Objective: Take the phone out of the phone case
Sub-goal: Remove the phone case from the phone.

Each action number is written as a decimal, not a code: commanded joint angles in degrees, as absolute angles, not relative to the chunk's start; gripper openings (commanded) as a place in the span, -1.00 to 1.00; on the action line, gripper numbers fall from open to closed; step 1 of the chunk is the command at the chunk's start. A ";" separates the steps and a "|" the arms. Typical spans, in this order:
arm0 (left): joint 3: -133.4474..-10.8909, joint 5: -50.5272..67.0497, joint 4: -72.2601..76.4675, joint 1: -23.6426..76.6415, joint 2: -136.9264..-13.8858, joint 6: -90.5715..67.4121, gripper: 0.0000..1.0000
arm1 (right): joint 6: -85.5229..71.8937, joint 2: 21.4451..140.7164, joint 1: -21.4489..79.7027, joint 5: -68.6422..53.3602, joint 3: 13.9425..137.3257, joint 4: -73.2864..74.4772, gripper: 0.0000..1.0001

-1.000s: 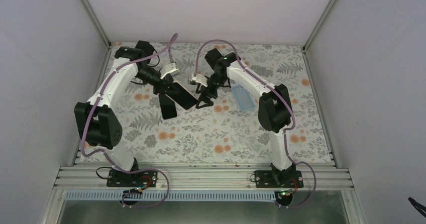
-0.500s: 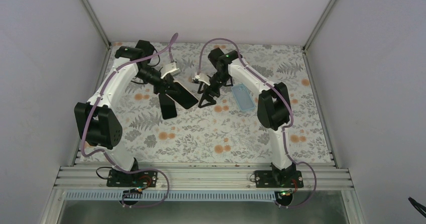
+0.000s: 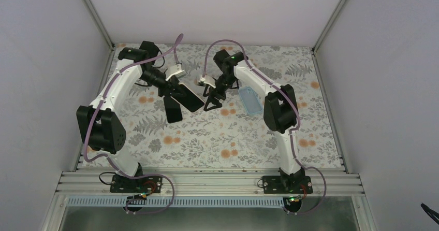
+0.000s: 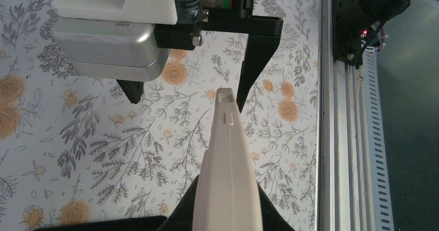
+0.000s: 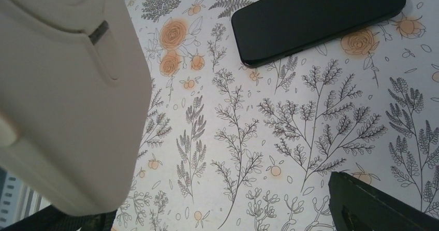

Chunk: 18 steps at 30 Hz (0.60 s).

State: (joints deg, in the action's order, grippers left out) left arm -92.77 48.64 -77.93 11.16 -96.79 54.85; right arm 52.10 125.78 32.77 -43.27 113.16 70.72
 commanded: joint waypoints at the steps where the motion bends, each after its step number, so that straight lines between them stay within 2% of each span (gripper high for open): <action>1: -93.92 52.51 -77.83 11.50 -95.57 55.79 -0.95 | 52.14 127.32 32.20 -44.76 115.61 71.00 0.98; 18: -93.71 53.97 -77.87 11.82 -94.66 55.63 -0.95 | 52.02 131.69 31.14 -42.87 121.68 72.24 0.97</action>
State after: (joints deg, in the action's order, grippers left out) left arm -92.77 47.75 -76.62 11.11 -96.79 54.85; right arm 52.03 129.67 32.08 -43.24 118.78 72.51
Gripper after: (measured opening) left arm 0.118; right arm 0.986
